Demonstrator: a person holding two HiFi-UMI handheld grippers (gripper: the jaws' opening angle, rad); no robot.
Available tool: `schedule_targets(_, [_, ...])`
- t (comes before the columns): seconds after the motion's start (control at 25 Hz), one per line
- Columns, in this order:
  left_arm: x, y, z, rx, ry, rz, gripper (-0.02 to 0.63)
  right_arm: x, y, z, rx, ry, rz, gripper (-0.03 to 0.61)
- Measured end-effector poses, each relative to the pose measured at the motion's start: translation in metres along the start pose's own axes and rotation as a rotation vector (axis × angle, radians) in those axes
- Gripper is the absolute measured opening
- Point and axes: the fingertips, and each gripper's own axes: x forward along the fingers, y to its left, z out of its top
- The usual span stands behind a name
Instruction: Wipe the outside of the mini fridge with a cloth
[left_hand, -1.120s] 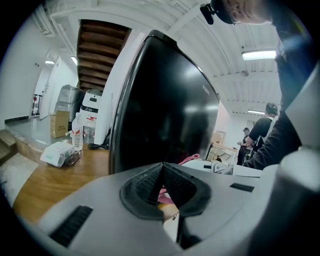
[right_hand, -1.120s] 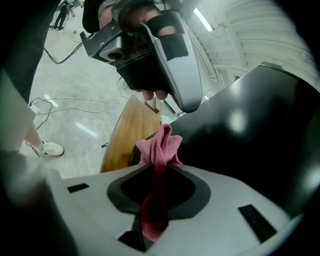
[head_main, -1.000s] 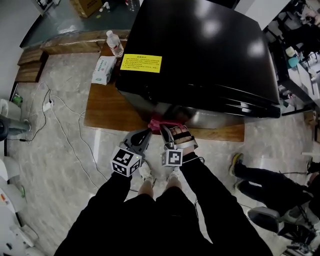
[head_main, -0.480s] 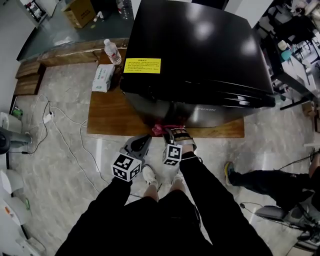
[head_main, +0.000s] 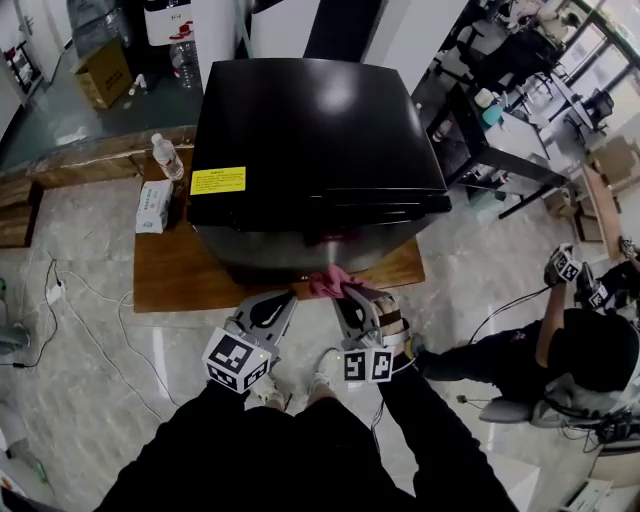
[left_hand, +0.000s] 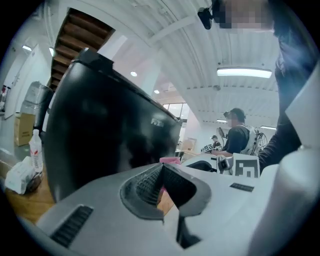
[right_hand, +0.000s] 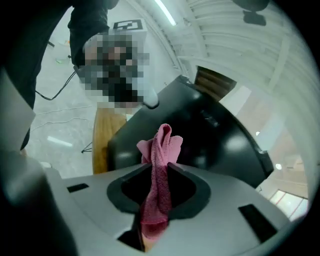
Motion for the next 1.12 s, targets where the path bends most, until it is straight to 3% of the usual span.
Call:
schedule_targets(0.24, [0.054,-0.047,0.042,0.020,-0.061,-0.087,0.006,-0.039,-0.114,-0.009,-0.108,-0.023,-0.195,0.091])
schedule_targets(0.48, [0.097,-0.073,0.047,0.028,-0.054,-0.073,0.006,-0.044,-0.170,-0.019,-0.224,-0.092,-0.263,0.091])
schedule_targets(0.8, [0.128,-0.061,0.023,0.020,-0.028,-0.006,0.006,-0.015,-0.151,-0.039,-0.270,-0.207,-0.209,0.089])
schedule_targets(1.12, [0.149,-0.037,-0.031,-0.007,0.020,0.070,0.005,0.019,-0.086,-0.097,-0.250,-0.190,-0.050,0.089])
